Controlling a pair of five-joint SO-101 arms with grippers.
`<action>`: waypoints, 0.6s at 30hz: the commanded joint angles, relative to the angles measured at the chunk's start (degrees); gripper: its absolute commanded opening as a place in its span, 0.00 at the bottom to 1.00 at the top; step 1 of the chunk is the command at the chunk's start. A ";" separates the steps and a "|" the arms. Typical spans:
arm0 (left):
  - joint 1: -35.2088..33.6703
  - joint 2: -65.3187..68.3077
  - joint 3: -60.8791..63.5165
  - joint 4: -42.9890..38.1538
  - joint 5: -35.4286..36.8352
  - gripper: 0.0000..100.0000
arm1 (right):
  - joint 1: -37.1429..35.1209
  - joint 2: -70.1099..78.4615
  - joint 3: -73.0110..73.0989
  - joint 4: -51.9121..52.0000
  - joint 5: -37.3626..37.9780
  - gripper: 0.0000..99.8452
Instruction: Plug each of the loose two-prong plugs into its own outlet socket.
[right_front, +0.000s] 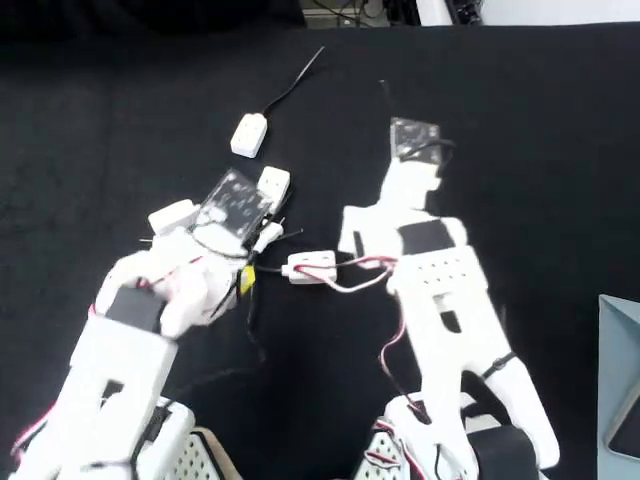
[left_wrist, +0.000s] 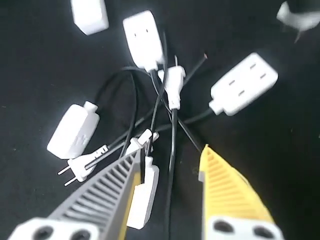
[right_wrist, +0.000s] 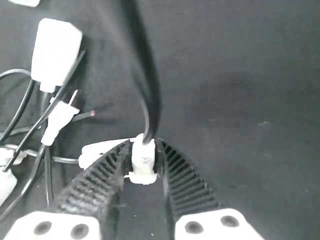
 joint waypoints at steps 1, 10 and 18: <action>1.63 10.64 -7.25 0.18 -5.27 0.21 | 5.36 -1.45 -5.49 3.08 -0.35 0.01; 6.11 29.19 -18.86 -0.18 -9.14 0.31 | 17.32 -17.19 -1.36 7.03 4.48 0.01; 9.10 44.48 -29.58 -0.18 -12.57 0.31 | 20.48 -32.31 11.21 6.95 6.07 0.01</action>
